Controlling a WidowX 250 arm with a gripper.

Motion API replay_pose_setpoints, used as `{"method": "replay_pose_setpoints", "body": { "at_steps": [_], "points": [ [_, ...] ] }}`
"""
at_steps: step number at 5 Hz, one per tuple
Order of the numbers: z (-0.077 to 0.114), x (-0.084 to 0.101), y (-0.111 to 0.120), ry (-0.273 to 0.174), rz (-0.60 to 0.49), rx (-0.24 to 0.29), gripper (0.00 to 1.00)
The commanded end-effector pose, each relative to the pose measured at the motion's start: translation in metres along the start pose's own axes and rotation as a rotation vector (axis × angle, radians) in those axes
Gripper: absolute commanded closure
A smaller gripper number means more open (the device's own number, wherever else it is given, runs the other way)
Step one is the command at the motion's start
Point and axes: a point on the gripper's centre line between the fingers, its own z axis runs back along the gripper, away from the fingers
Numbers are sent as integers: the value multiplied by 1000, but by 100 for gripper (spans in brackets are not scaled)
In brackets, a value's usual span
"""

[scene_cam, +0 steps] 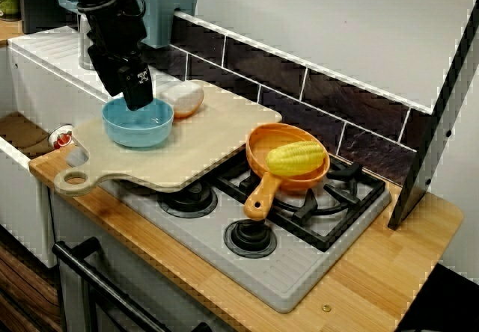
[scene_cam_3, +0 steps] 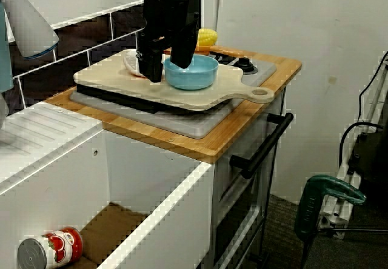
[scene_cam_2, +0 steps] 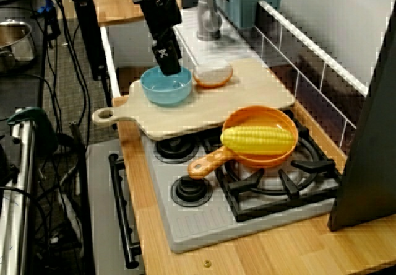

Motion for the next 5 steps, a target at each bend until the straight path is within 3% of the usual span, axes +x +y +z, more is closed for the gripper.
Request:
{"method": "replay_pose_setpoints", "body": {
  "at_steps": [1,4,5],
  "points": [
    [0,0,0,0,0,0,0],
    [11,0,7,-1,-20,-36,0],
    [6,-4,8,-7,-25,-25,40]
  ]
}}
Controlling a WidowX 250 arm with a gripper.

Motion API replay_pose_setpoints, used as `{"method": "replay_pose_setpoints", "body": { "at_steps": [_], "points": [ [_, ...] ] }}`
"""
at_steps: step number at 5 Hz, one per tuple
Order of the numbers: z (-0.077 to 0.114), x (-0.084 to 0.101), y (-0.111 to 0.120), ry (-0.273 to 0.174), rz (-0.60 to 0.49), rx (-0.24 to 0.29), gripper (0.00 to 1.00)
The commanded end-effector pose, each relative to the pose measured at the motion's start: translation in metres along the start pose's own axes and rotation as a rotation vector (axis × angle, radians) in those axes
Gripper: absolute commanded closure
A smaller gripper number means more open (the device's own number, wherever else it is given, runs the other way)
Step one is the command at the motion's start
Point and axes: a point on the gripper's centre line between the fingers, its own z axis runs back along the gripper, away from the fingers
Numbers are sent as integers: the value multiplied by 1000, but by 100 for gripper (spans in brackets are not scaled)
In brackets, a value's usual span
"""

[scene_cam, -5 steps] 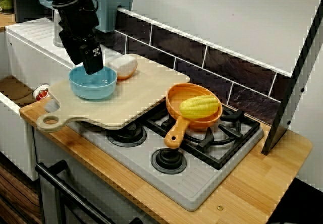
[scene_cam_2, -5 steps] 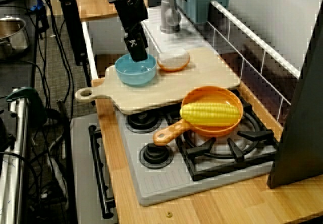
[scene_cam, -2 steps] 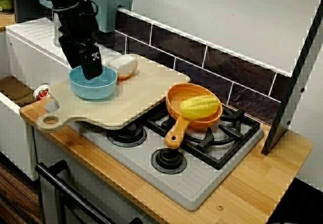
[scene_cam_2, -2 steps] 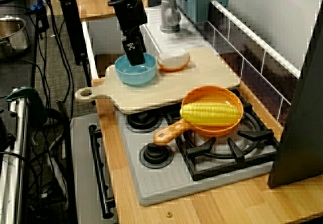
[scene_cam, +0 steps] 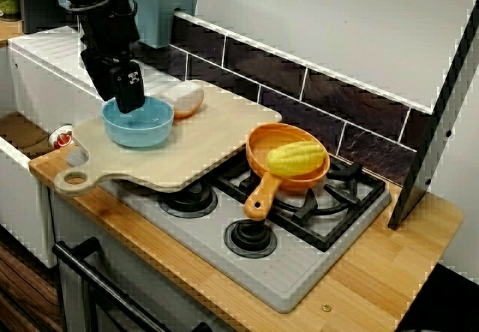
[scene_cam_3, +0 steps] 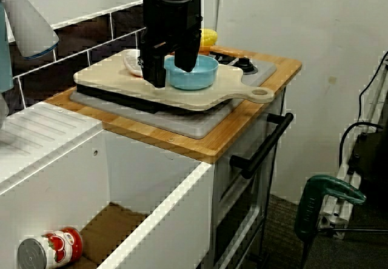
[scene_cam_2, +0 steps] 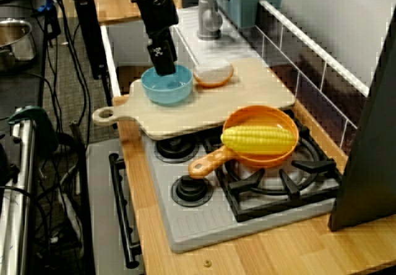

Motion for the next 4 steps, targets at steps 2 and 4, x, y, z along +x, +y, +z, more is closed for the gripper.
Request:
{"method": "replay_pose_setpoints", "body": {
  "at_steps": [2,4],
  "points": [
    [-4,-9,5,-68,-35,52,100],
    [-2,-14,6,-66,-23,46,100]
  ]
}}
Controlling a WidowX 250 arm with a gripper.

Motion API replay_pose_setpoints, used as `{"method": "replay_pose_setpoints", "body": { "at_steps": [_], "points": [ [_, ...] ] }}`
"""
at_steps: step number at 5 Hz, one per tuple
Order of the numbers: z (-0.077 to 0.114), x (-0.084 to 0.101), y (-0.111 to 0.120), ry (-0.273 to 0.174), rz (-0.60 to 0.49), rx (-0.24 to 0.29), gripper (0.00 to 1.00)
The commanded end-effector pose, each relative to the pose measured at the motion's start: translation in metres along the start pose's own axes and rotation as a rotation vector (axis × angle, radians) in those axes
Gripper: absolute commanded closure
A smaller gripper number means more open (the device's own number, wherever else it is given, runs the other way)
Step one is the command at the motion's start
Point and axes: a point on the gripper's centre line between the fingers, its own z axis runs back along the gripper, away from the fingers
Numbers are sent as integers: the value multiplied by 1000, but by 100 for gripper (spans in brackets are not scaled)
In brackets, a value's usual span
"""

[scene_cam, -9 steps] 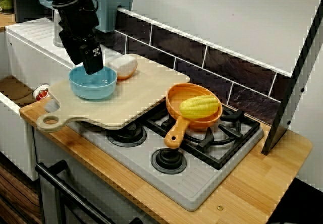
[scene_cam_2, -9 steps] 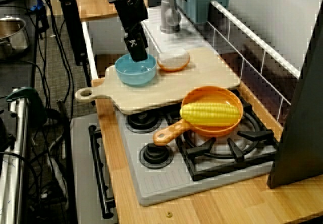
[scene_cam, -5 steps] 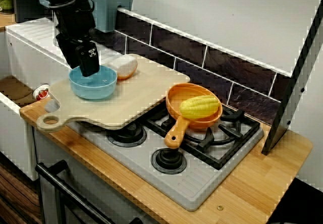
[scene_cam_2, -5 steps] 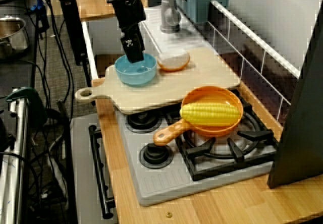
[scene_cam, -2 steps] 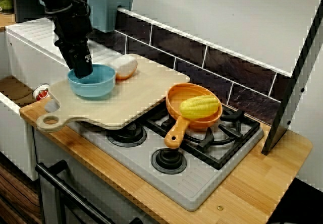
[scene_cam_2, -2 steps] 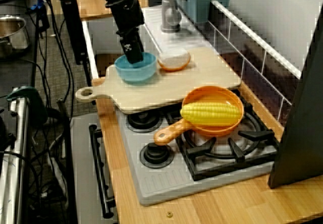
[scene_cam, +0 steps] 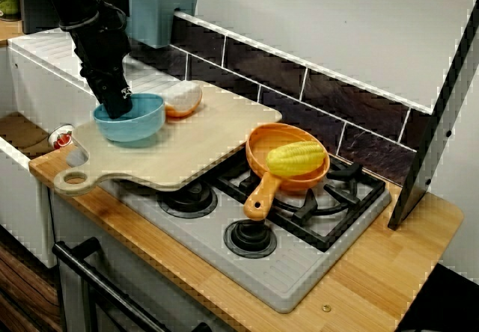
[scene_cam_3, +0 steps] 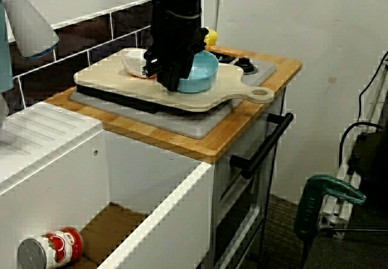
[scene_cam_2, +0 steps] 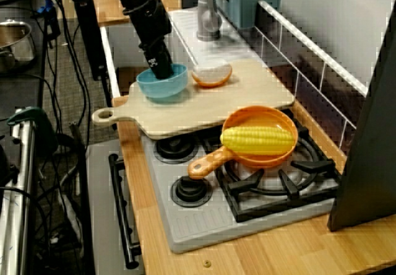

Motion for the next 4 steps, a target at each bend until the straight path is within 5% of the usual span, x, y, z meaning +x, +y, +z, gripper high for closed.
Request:
{"method": "replay_pose_setpoints", "body": {
  "at_steps": [1,4],
  "points": [
    [20,3,2,3,-1,-29,100],
    [54,31,-15,2,-16,-176,100]
  ]
}}
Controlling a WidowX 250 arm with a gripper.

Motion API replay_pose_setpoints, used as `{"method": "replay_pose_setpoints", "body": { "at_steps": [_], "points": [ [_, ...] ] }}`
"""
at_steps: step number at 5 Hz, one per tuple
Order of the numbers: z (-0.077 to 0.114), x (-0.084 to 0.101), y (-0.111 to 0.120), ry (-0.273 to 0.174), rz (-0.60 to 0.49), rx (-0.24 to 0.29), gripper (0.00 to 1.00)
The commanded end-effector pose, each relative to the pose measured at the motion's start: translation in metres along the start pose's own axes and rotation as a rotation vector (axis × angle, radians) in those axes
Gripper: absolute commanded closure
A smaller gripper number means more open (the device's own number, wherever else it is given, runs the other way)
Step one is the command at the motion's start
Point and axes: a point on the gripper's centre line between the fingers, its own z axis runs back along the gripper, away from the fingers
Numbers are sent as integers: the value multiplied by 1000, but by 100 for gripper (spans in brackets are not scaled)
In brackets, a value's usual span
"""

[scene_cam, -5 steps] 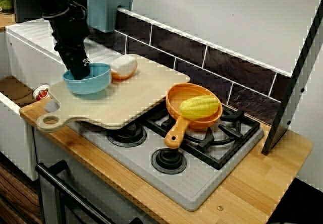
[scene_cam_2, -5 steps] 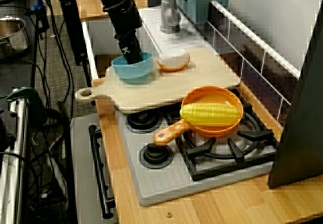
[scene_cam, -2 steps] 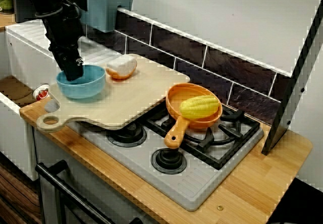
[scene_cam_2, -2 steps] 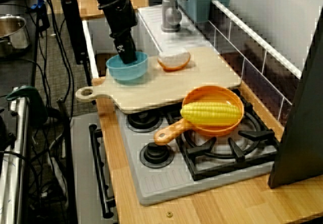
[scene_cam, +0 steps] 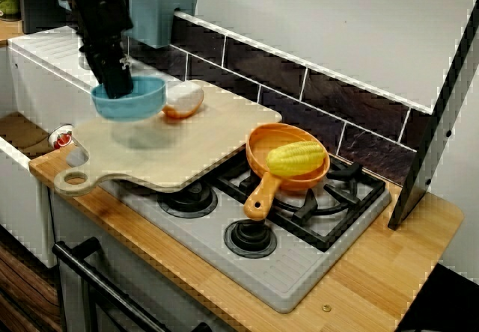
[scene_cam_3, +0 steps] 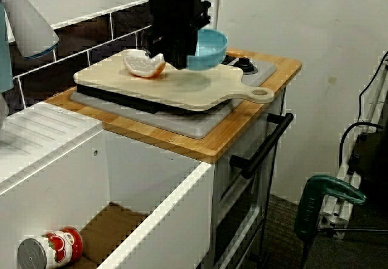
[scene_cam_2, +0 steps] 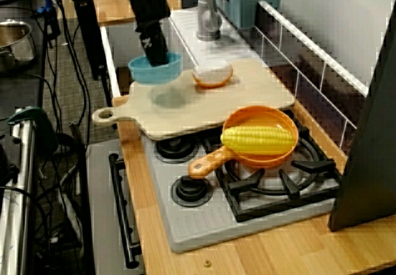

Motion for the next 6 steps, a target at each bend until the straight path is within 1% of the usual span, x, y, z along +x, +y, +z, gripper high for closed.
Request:
{"method": "replay_pose_setpoints", "body": {
  "at_steps": [1,2,3,4,5,6],
  "points": [
    [27,24,-16,-49,-39,-43,100],
    [23,30,-29,-73,-40,-36,100],
    [17,41,-39,-86,-32,-3,100],
    [14,55,-44,-90,-54,12,100],
    [8,71,-41,-88,-112,33,100],
    [3,84,-37,-77,-166,56,100]
  ]
}}
